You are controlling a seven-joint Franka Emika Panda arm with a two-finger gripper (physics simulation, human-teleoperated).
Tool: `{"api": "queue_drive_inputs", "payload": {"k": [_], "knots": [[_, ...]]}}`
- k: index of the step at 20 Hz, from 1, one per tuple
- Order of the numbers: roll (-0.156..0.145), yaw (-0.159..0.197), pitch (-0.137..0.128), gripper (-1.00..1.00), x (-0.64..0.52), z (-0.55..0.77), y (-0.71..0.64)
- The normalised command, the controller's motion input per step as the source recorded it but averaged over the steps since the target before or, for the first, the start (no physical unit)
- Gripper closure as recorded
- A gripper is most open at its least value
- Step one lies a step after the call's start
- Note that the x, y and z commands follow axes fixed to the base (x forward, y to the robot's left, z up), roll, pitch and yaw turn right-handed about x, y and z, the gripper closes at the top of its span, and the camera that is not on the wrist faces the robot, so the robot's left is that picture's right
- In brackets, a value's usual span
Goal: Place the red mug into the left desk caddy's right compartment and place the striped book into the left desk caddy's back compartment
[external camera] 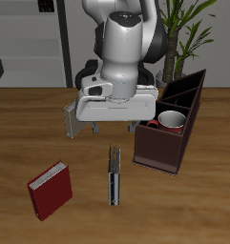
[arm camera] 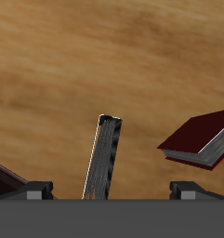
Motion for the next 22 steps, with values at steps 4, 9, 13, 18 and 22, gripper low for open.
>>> {"api": "queue_drive_inputs", "payload": {"k": [4, 9, 13, 18, 22], "knots": [[-0.018, -0.006, 0.032, -1.00, 0.23, -0.27, -0.06], [-0.013, -0.017, 0.018, -1.00, 0.12, -0.21, -0.01], [-0.008, -0.031, 0.017, -1.00, 0.05, -0.23, 0.04], [0.016, -0.019, 0.029, -1.00, 0.06, -0.32, 0.09], [0.005, -0.018, 0.025, -1.00, 0.09, -0.22, -0.05]]}}
